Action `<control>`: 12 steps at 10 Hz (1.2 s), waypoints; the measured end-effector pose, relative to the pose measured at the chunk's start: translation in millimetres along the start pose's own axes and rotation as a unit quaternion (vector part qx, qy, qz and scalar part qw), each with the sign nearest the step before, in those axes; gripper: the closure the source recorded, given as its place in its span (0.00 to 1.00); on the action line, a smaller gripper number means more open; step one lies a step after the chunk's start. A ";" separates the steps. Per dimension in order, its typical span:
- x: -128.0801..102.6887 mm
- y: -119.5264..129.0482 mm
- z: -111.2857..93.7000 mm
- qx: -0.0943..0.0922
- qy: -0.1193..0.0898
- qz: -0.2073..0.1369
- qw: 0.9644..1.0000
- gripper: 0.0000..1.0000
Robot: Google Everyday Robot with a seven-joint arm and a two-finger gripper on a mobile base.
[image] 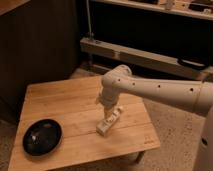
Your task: Place the bottle in the ceramic bowl
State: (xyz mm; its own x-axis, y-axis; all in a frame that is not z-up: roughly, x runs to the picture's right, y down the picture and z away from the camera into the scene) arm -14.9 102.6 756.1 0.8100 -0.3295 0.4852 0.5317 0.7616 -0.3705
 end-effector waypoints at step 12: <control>64.3 89.2 60.0 -0.077 -0.013 -0.177 0.981 0.35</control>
State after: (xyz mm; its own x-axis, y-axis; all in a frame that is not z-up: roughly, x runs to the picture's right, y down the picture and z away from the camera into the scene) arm 69.8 182.9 801.7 0.5629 -0.5422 0.6238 0.8109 0.5081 -0.2902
